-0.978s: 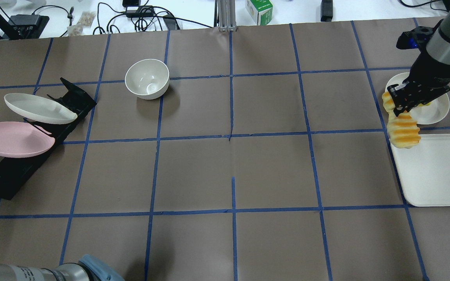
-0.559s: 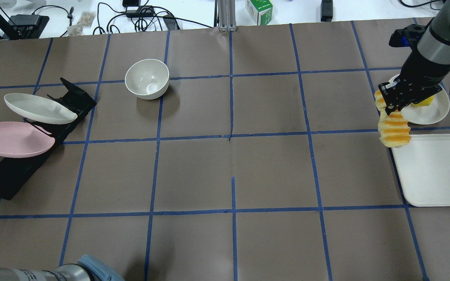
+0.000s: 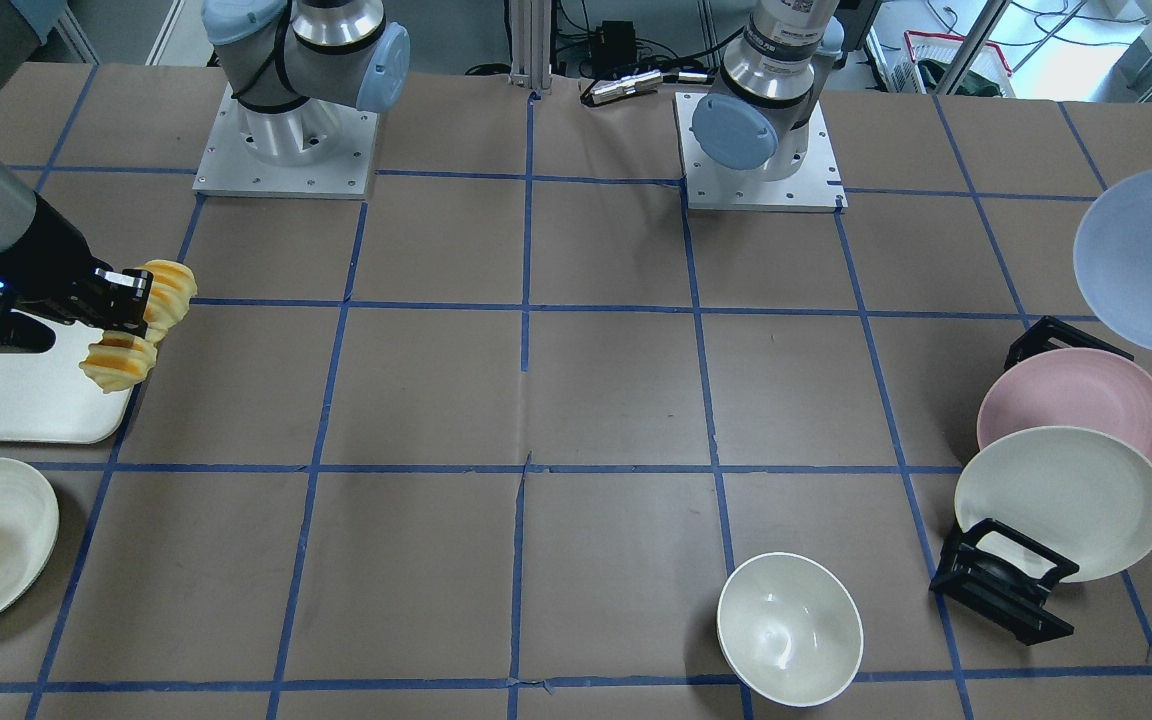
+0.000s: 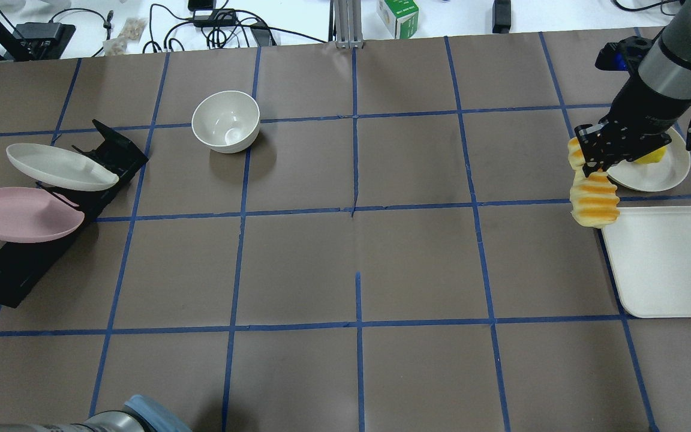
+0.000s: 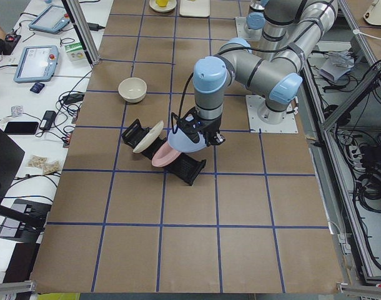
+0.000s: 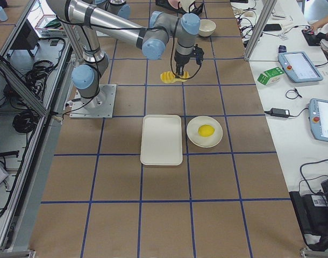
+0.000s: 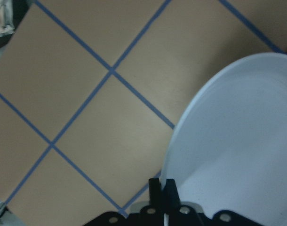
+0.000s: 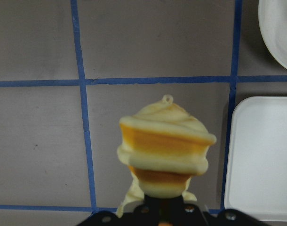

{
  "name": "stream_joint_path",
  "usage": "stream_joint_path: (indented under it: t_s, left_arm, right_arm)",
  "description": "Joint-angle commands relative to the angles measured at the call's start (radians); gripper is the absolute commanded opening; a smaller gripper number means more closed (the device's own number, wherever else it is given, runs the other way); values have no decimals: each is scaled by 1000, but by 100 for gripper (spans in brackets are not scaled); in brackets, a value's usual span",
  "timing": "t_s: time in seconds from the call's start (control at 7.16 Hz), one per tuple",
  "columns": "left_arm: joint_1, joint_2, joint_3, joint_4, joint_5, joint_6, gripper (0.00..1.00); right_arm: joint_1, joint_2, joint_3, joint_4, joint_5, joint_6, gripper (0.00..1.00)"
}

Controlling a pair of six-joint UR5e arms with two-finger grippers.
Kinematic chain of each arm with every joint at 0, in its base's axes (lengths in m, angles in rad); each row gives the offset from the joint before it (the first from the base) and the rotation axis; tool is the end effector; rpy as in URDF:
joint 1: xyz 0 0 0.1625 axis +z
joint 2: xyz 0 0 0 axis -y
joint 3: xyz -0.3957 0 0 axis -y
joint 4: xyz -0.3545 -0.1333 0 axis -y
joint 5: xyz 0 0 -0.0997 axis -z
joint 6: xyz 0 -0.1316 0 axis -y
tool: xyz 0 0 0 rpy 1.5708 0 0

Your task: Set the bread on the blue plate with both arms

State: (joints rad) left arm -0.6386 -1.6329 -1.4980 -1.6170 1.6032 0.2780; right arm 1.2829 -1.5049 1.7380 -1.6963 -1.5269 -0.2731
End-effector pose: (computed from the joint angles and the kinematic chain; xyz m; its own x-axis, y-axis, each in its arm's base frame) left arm 0.3037 -0.3861 0.4262 -0.7940 -0.6076 -0.0214 -0.6079 0.7929 0.0430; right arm 0.0039 -0.4767 0.3340 -0.9973 0.0204 -0.0710 0.0138 0.9957 0.0916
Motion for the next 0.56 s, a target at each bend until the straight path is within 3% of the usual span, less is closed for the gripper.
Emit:
stream_joint_path:
  t_s: [0.0,0.42]
  left_arm:
    - [-143,12,-13,-35,-128,-9,0]
    - [-373,-25,-95,-21,-314,-97,0]
  right_arm:
    - [1,-8,0,6,13,9,0]
    - [13,-20,-2,0,16,8,0]
